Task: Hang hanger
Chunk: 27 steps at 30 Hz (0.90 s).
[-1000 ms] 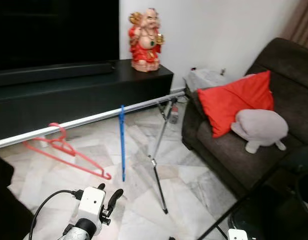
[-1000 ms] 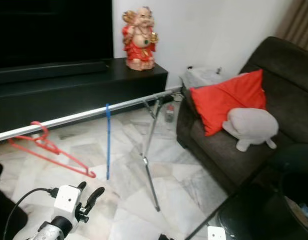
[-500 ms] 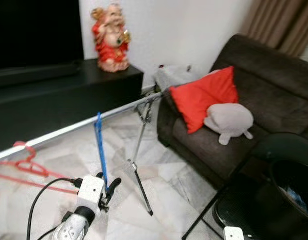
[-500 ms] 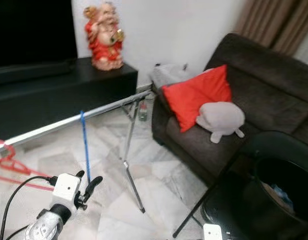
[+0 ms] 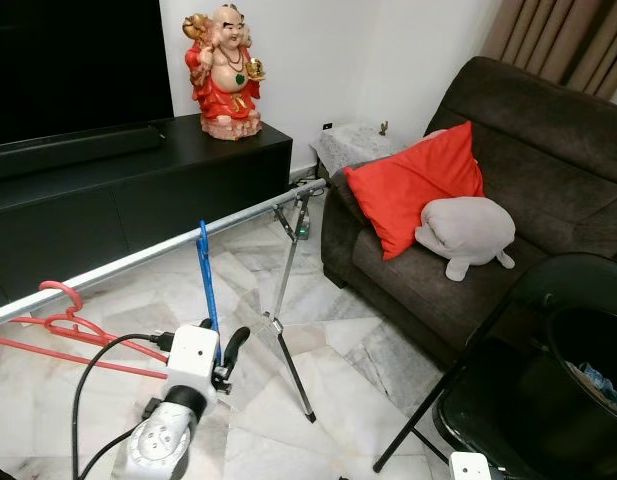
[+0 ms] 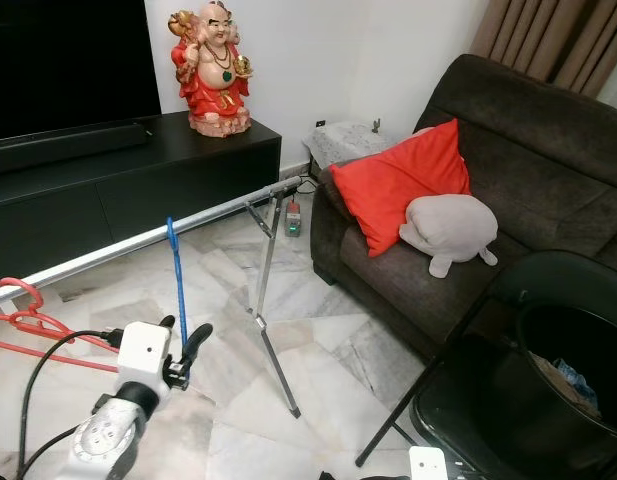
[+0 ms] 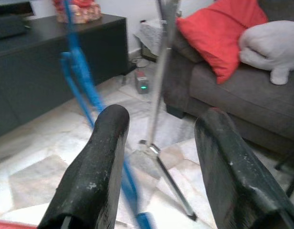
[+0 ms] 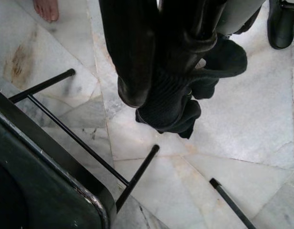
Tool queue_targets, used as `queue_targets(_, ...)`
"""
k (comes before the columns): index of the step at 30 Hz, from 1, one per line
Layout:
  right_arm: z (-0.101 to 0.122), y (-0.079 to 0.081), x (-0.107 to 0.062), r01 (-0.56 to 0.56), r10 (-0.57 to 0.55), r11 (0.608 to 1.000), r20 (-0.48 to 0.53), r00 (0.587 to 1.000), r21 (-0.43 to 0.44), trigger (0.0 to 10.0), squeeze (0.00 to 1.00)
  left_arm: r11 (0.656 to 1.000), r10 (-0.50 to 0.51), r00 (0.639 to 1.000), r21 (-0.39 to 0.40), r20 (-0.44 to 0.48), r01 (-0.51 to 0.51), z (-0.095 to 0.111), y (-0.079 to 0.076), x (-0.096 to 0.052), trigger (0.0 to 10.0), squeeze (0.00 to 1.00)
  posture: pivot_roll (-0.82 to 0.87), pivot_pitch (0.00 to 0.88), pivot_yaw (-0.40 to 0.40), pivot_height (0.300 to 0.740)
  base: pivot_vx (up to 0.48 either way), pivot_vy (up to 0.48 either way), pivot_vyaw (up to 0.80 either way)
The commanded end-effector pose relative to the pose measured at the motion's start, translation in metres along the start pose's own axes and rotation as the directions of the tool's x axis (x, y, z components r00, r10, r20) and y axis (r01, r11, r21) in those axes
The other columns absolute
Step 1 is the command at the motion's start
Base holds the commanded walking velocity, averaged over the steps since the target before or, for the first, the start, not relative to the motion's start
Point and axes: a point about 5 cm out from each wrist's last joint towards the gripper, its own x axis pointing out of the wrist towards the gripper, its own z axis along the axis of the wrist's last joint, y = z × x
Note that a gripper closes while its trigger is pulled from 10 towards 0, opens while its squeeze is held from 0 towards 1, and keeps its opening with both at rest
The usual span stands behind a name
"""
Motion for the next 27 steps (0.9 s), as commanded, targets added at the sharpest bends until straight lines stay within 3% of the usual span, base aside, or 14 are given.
queue_targets(1, 0.0042, -0.0063, 0.0001, 0.017, -0.017, 1.0, 0.022, 1.0, 0.005, 10.0, 0.0, 1.0, 0.012, 1.0, -0.009, -0.01, -0.012, 0.0005, -0.0001, 0.0016, 10.0, 0.0, 0.21, 0.0, -0.109, 0.74, 0.0, 0.0, 0.0)
queue_targets(5, 0.0059, -0.0055, 0.0003, 0.011, -0.011, 1.0, 0.034, 0.999, 0.012, 10.0, 0.0, 1.0, 0.018, 1.0, -0.023, -0.014, -0.018, -0.0004, -0.0031, 0.0018, 10.0, 0.0, 0.21, 0.0, -0.109, 0.74, 0.065, 0.0, 0.0)
queue_targets(18, 0.0097, -0.0042, 0.0005, -0.007, 0.009, 1.0, 0.057, 0.998, -0.018, 10.0, 0.0, 0.998, 0.058, 0.998, -0.029, -0.01, -0.059, 0.0025, 0.0027, 0.006, 10.0, 0.0, 0.21, 0.0, -0.11, 0.74, 0.32, 0.0, 0.0)
queue_targets(22, 0.0102, -0.0035, 0.0005, -0.016, 0.017, 1.0, 0.06, 0.998, -0.024, 10.0, 0.0, 0.997, 0.07, 0.997, -0.03, -0.01, -0.07, 0.0024, 0.004, 0.0059, 10.0, 0.0, 0.21, 0.0, -0.111, 0.74, 0.339, 0.0, 0.8)
queue_targets(27, 0.01, -0.0031, 0.0004, -0.022, 0.022, 1.0, 0.062, 0.998, -0.009, 10.0, 0.0, 0.997, 0.07, 0.997, -0.03, -0.009, -0.071, 0.0025, 0.0039, 0.0062, 10.0, 0.0, 0.21, 0.0, -0.111, 0.74, 0.343, 0.0, 0.0)
